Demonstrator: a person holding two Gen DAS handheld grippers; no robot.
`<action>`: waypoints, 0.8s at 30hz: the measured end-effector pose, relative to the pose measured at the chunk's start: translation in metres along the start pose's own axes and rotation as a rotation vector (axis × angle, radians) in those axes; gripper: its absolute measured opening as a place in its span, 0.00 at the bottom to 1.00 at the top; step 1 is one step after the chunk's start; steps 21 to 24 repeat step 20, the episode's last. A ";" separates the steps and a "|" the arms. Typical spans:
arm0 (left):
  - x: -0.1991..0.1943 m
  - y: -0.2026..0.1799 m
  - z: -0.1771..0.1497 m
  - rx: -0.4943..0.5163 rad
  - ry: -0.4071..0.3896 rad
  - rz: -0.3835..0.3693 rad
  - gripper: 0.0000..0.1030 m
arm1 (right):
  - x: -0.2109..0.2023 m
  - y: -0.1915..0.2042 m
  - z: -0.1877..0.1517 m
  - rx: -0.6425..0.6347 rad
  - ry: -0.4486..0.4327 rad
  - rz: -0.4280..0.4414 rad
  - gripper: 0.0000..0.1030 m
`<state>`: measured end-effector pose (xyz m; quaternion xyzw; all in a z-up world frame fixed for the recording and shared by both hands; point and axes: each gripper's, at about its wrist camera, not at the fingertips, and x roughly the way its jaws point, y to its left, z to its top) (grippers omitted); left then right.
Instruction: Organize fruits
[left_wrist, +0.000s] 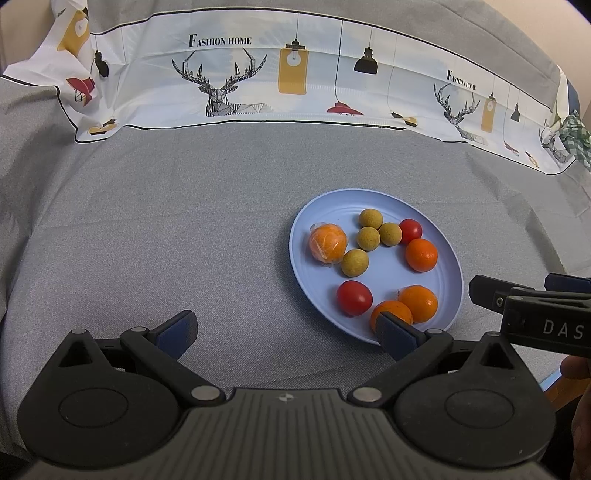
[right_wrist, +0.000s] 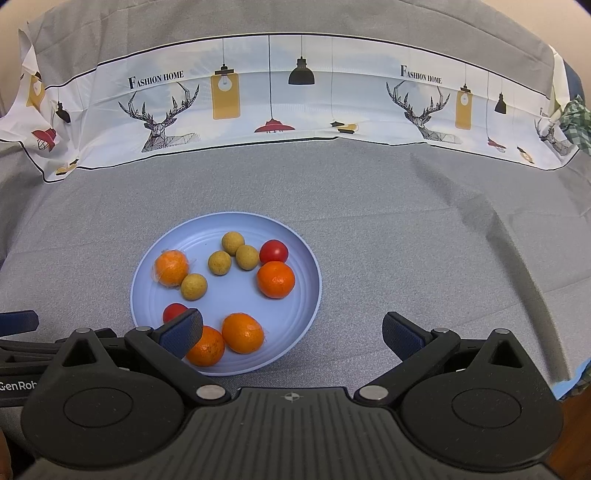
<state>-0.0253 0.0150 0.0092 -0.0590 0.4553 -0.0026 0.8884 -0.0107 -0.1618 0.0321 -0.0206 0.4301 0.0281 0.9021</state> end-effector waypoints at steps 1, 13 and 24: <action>0.000 0.000 0.000 0.000 0.000 0.000 0.99 | 0.000 0.000 0.000 0.000 0.000 0.000 0.99; 0.000 0.000 0.003 0.002 -0.008 -0.004 1.00 | 0.000 0.000 0.000 0.008 0.000 -0.006 0.99; -0.002 -0.005 0.006 0.008 -0.033 -0.008 1.00 | -0.001 -0.004 0.002 0.035 -0.002 0.002 0.99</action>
